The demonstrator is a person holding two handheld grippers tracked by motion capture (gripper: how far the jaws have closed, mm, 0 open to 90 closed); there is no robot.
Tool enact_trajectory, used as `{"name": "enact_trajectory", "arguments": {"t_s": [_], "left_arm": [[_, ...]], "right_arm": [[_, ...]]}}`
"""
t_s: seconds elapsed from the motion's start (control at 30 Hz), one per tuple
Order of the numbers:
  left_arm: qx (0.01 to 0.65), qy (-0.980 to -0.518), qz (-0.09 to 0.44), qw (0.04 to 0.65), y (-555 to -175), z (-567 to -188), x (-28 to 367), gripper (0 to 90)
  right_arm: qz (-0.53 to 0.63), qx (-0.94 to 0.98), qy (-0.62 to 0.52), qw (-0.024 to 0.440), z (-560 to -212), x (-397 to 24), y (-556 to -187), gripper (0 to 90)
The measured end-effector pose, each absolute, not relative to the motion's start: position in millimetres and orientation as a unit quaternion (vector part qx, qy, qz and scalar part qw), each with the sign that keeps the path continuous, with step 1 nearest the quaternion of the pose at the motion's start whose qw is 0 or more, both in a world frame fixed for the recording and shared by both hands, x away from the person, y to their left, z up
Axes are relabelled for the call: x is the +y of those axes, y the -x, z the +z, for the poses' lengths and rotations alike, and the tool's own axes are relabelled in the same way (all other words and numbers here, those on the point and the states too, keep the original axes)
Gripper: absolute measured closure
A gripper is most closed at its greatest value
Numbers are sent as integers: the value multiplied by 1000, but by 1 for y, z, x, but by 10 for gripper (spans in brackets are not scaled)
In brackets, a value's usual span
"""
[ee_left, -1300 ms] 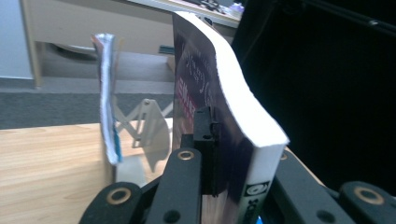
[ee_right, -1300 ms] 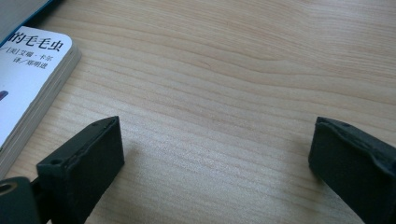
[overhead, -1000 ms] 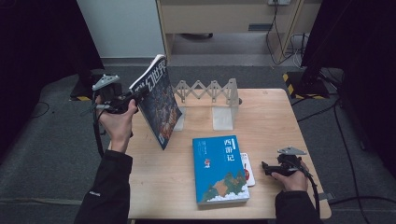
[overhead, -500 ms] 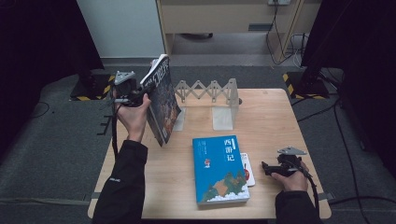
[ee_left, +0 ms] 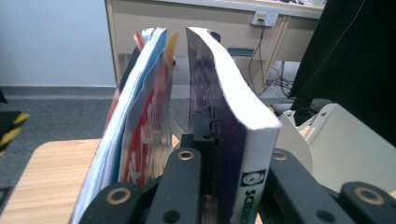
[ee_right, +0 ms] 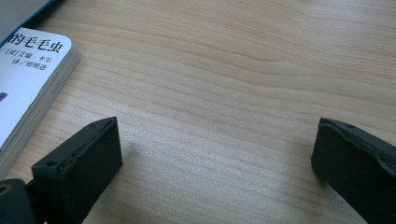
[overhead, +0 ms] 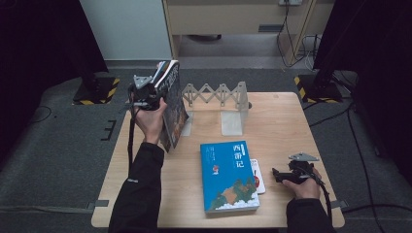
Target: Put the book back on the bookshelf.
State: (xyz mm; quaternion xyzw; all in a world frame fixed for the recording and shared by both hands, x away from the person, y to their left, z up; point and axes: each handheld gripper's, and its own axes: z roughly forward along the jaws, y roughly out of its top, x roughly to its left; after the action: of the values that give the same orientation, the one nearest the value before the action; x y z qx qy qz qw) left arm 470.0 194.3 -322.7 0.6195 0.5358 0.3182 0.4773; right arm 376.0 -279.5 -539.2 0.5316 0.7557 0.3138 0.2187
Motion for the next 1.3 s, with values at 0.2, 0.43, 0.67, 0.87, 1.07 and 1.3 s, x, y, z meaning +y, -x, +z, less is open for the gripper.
{"name": "enact_trajectory", "arguments": {"t_s": [0.2,0.43,0.67,0.87,1.07,1.3], "left_arm": [[536,-614,311,488,-470,-322,197,818],[525,-617,324,489,-464,-314,190,818],[536,-617,319,480,-473,-324,183,818],[541,-617,329,468,-479,-335,174,818],[542,-611,331,473,-475,-340,179,817],[540,-624,313,471,-465,-342,187,814]], "right_arm": [[314,756,-532,219,-539,-279,-376,19],[314,756,-532,219,-539,-279,-376,19],[314,756,-532,219,-539,-279,-376,19],[314,755,-533,218,-539,-279,-376,19],[314,755,-533,219,-539,-279,-376,19],[314,755,-533,218,-539,-279,-376,20]]}}
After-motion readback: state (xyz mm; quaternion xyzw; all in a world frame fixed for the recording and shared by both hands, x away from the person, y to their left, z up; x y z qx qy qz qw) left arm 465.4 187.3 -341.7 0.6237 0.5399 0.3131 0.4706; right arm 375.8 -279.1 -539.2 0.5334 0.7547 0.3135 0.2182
